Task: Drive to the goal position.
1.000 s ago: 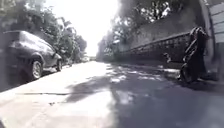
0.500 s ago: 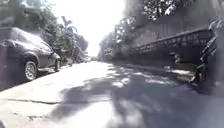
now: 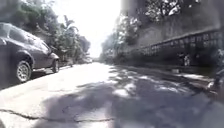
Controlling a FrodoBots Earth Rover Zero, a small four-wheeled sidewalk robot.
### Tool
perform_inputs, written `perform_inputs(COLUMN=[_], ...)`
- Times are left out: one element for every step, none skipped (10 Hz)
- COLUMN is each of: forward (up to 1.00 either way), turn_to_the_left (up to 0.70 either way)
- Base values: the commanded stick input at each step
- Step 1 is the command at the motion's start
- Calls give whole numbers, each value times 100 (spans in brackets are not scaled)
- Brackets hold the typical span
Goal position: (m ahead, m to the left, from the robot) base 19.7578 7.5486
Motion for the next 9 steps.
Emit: perform_inputs(forward=[100,100,100,100,100,100,100,100,100], turn_to_the_left=[0,0,0,0,0,0,0,0,0])
